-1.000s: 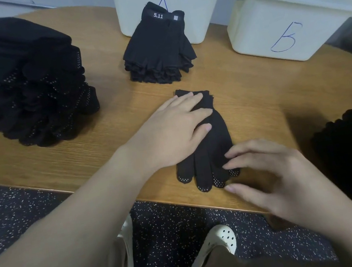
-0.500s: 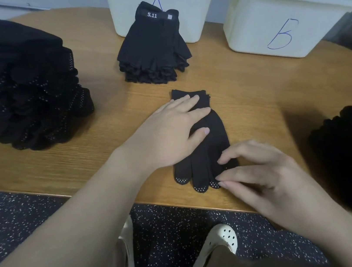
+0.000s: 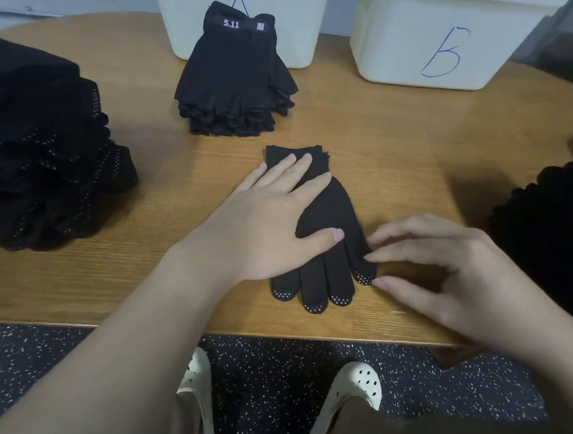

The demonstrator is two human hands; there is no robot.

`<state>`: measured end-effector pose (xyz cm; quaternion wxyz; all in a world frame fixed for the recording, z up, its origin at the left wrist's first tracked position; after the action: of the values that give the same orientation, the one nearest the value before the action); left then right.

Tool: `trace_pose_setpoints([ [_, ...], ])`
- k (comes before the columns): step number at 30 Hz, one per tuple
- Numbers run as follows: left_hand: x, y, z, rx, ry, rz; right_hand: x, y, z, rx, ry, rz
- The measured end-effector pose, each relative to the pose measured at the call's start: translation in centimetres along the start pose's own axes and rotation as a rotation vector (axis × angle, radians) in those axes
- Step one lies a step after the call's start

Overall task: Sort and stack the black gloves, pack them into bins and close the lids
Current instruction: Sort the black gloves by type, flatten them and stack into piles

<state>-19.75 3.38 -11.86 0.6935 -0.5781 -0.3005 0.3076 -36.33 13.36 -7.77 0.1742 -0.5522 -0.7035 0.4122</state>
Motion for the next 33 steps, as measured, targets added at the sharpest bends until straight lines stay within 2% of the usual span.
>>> trace_pose_setpoints([
  [7, 0.0, 0.0, 0.1, 0.010, -0.004, 0.020, -0.3, 0.6, 0.0, -0.002, -0.018, 0.019],
  [16, 0.1, -0.1, 0.3, 0.021, 0.002, 0.043, -0.2, 1.0, -0.9, 0.013, -0.030, -0.051],
  [20, -0.1, -1.6, 1.2, 0.003, 0.078, 0.193, -0.3, 0.9, -1.1, 0.024, -0.002, -0.052],
  [23, -0.5, -1.1, 1.5, 0.015, 0.119, 0.122, -0.7, 0.9, -1.3, 0.064, 0.038, 0.001],
  [27, -0.1, -0.6, 0.1, 0.123, -0.009, 0.087, -2.0, 1.4, -2.0, 0.120, 0.097, 0.108],
  [30, 0.9, -1.1, -1.0, 0.204, -0.135, 0.129, -3.0, 3.7, -3.1, 0.196, 0.109, -0.017],
  [33, 2.3, -2.1, -2.5, 0.207, -0.206, 0.188, -4.0, 4.6, -3.1, 0.255, 0.151, -0.072],
])
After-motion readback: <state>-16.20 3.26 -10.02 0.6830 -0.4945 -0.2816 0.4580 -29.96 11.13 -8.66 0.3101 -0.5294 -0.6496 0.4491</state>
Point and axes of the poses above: each hand's wrist, its own x-axis away from the middle knuckle, its own y-axis out of the palm, z = x × y, the point moved 7 cm from there along -x, towards the middle knuckle, and after that the axes turned 9 degrees about -x, right-handed, at the moved point
